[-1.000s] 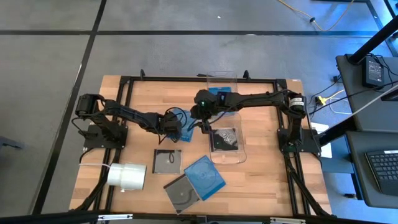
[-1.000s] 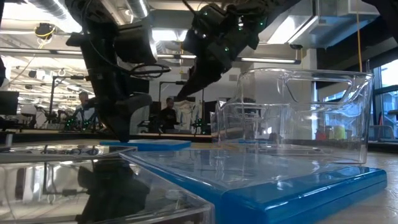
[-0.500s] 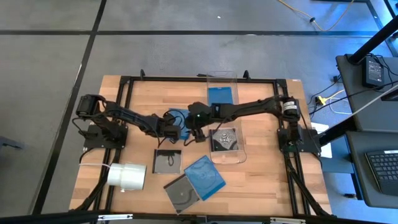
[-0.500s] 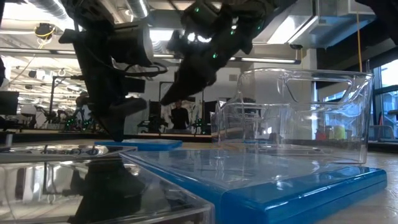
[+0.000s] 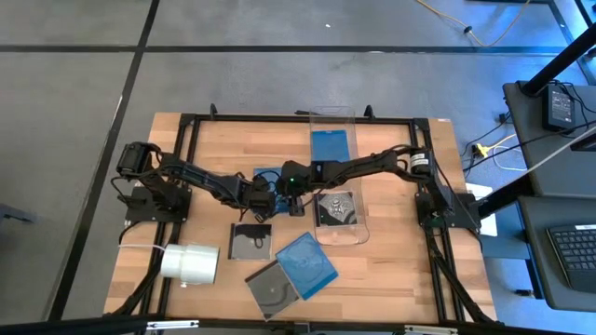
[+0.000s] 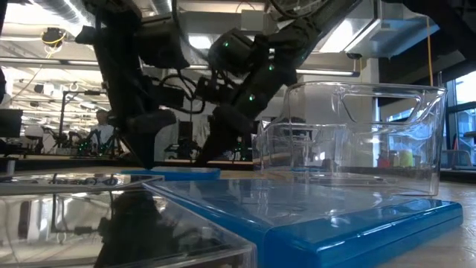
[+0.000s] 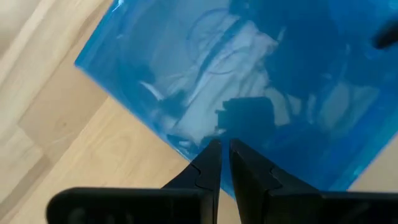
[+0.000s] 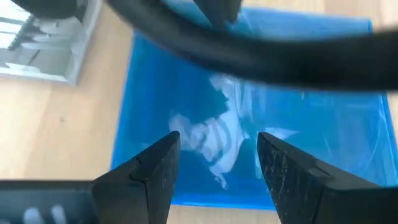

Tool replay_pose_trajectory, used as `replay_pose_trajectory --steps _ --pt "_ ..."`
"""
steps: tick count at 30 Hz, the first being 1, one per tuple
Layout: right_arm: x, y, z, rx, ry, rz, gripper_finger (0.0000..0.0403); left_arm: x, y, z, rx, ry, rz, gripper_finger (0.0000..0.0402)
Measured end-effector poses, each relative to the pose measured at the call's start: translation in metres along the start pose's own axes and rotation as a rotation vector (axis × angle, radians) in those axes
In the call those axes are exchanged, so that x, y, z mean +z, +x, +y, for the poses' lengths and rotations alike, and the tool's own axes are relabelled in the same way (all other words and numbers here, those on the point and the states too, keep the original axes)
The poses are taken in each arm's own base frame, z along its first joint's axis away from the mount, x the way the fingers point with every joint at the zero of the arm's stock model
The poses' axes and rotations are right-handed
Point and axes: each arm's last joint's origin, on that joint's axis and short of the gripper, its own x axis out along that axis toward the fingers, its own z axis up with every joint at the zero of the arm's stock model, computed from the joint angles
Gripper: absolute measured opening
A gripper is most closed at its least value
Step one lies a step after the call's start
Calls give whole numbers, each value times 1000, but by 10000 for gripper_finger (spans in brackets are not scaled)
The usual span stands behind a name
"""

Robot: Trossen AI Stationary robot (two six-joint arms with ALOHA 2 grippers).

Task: Pick & place jewel cases by type
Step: Put the top blue CD case into the top transparent bin

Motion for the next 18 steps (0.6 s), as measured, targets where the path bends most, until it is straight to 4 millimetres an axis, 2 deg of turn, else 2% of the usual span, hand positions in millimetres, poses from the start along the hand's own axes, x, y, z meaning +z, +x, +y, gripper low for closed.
replay_pose_trajectory --steps 4,10,15,18 --pt "-4 3 -1 -18 2 29 218 4 -5 -2 -18 53 26 31" --pt "-7 2 -6 -33 16 58 218 6 -16 3 56 158 112 31" --pt "-10 1 -10 -32 24 81 218 -3 -20 9 108 361 198 31" --pt "-10 1 -12 -34 29 76 218 -3 -20 10 155 529 169 31"
